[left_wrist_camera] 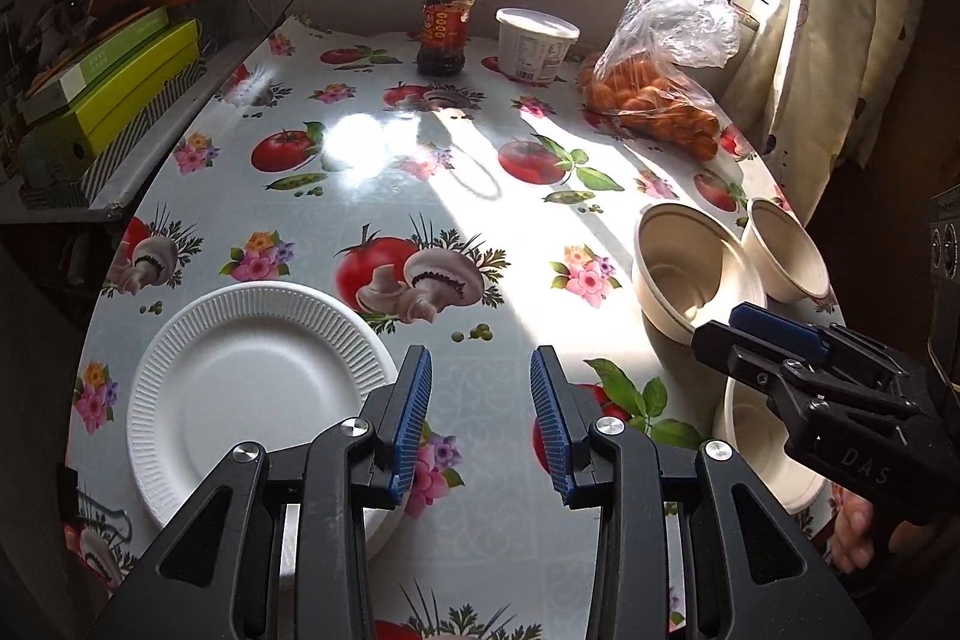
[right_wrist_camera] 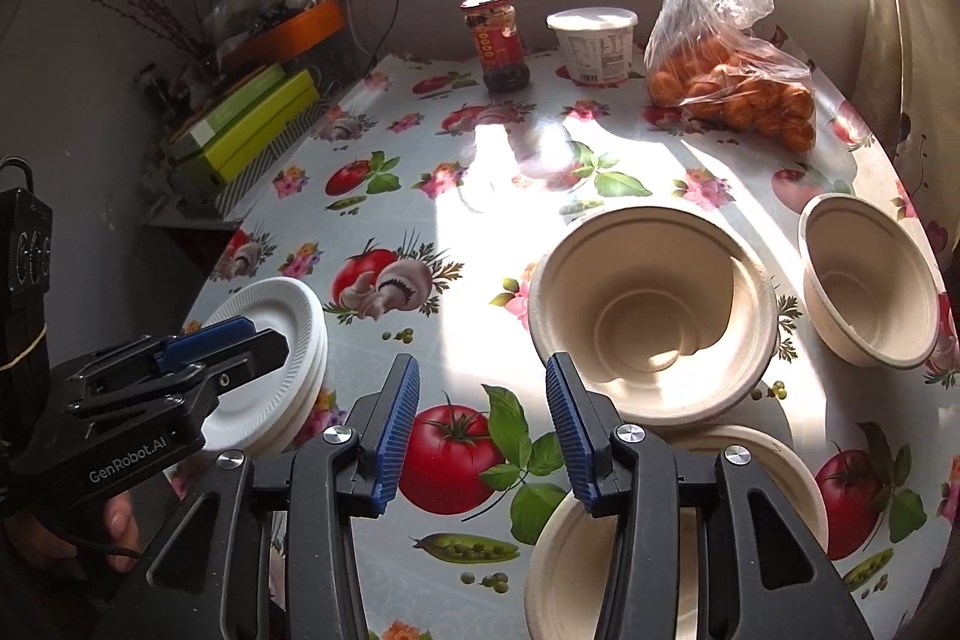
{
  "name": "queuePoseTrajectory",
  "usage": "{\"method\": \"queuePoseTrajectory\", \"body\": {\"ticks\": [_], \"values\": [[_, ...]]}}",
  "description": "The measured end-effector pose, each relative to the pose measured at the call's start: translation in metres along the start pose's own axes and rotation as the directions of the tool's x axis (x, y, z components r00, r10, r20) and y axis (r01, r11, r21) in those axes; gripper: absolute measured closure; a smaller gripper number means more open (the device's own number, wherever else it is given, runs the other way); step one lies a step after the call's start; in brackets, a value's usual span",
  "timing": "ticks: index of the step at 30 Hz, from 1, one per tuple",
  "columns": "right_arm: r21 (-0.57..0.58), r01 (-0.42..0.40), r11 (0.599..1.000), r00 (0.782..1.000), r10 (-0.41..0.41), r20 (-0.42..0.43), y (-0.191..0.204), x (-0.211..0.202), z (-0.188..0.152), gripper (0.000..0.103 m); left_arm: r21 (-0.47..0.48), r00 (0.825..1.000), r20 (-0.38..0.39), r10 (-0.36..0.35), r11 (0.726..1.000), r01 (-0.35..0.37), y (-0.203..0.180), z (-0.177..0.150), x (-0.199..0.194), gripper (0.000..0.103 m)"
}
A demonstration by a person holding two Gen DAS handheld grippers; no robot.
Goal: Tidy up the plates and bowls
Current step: 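Move both open tools toward the beige paper bowls, then close the left gripper on a beige bowl rim while the right gripper closes on a bowl rim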
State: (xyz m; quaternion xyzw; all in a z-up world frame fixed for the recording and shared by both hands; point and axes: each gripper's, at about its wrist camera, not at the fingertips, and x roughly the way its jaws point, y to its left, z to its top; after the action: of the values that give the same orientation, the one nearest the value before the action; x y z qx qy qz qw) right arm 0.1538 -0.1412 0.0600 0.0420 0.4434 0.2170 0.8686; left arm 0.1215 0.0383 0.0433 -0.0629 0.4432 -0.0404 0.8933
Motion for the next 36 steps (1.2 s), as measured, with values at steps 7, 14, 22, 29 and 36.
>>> {"method": "queuePoseTrajectory", "body": {"ticks": [7, 14, 22, 29, 36], "values": [[0.025, 0.065, 0.998, 0.998, -0.066, 0.024, -0.023, -0.008, -0.001, 0.058, 0.031, 1.000, -0.009, -0.022, 0.999, 0.022, -0.021, 0.006, 0.014, 0.067], [0.047, 0.141, 0.989, 0.989, -0.143, 0.048, -0.049, -0.017, -0.004, 0.058, 0.064, 1.000, -0.013, -0.025, 0.998, 0.026, -0.040, 0.010, 0.027, 0.067], [0.077, 0.198, 0.977, 0.979, -0.202, 0.044, -0.078, -0.017, -0.005, 0.058, 0.066, 0.995, -0.035, -0.088, 0.994, 0.091, -0.055, 0.020, 0.044, 0.067], [0.099, 0.214, 0.972, 0.975, -0.219, 0.044, -0.098, -0.017, -0.002, 0.058, 0.057, 0.990, -0.033, -0.137, 0.989, 0.138, -0.064, 0.030, 0.056, 0.067], [0.091, 0.218, 0.972, 0.975, -0.221, 0.029, -0.110, -0.009, 0.001, 0.058, 0.093, 0.991, -0.019, -0.136, 0.986, 0.137, -0.077, 0.036, 0.067, 0.067]]}}
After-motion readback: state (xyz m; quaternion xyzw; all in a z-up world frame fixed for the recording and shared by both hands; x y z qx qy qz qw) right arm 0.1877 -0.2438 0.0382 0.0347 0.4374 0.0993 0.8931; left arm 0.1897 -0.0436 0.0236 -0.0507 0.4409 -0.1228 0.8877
